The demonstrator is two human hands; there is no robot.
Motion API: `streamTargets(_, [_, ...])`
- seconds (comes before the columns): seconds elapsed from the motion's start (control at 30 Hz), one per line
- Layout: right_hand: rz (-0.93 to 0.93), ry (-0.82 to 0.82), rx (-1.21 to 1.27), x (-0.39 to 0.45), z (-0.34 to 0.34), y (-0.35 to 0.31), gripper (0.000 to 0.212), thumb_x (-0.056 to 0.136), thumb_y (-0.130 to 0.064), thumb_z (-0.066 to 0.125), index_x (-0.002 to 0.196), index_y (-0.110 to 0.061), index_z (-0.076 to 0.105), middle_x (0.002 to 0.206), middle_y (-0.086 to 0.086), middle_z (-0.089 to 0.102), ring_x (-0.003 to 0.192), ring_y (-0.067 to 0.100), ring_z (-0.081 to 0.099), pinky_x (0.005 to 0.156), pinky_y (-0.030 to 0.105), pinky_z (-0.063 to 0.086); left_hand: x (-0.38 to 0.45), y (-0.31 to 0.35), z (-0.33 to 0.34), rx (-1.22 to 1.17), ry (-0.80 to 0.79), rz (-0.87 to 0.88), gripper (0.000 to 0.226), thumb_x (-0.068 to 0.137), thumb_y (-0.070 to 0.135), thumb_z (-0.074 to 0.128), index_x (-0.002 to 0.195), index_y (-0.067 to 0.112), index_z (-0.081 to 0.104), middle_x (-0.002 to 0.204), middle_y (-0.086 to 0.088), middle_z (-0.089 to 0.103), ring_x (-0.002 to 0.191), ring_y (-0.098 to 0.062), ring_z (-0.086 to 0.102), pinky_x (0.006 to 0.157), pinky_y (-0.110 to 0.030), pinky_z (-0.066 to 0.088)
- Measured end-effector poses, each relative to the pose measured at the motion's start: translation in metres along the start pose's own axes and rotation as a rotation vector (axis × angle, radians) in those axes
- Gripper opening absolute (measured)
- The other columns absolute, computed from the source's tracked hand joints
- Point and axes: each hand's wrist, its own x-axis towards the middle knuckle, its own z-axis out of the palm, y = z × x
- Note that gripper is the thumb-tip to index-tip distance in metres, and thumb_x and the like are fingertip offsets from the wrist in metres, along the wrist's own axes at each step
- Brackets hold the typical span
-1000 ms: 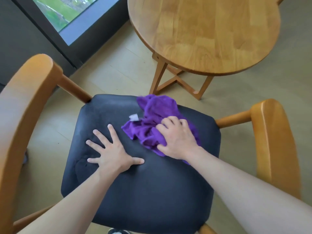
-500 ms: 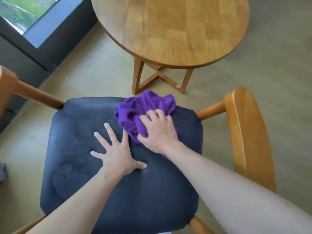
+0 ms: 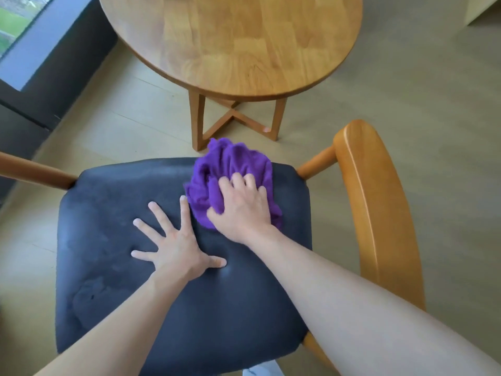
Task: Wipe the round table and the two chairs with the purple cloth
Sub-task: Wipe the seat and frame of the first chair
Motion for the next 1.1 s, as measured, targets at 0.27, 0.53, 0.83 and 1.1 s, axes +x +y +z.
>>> streamTargets(0.27, [0.748, 0.12, 0.221, -0.004, -0.018, 0.067, 0.048, 0.082, -0.054, 0.055, 0.116, -0.021, 0.051, 0.127, 0.006, 0.052, 0.125, 0.033, 0.043, 0.096, 0.054, 0.039, -0.003, 0.0, -0.001, 0.006, -0.001, 0.021, 0.171, 0.038, 0.075, 0.089, 0.137, 0.049, -0.047, 0.146, -0.007, -0.058, 0.143, -0.052, -0.037, 0.102, -0.086, 0.012])
streamTargets(0.53, [0.604, -0.135, 0.102, -0.105, 0.004, 0.014, 0.044, 0.076, -0.058, 0.048, 0.107, -0.026, 0.054, 0.118, -0.002, 0.058, 0.116, 0.027, 0.044, 0.09, 0.049, 0.042, -0.001, -0.003, 0.0, 0.018, 0.018, 0.022, 0.171, 0.036, 0.078, 0.088, 0.14, 0.047, -0.045, 0.148, -0.009, -0.055, 0.143, -0.053, -0.034, 0.101, -0.087, 0.013])
streamTargets(0.83, [0.691, 0.167, 0.338, -0.01, -0.033, 0.064, 0.053, 0.087, -0.05, 0.059, 0.128, -0.017, 0.05, 0.135, 0.008, 0.047, 0.129, 0.037, 0.041, 0.108, 0.054, 0.038, 0.0, 0.001, 0.004, 0.032, 0.062, 0.025, 0.172, 0.038, 0.075, 0.09, 0.143, 0.043, -0.042, 0.152, -0.012, -0.05, 0.144, -0.054, -0.032, 0.101, -0.087, 0.013])
streamTargets(1.1, [0.628, -0.025, 0.065, -0.086, -0.004, 0.046, 0.048, 0.076, -0.057, 0.057, 0.109, -0.022, 0.06, 0.125, 0.002, 0.051, 0.116, 0.033, 0.045, 0.094, 0.052, 0.048, -0.026, 0.0, 0.019, 0.227, 0.138, 0.348, 0.118, 0.085, 0.059, 0.071, 0.154, 0.043, -0.023, 0.163, -0.007, -0.032, 0.151, -0.047, -0.016, 0.105, -0.079, 0.029])
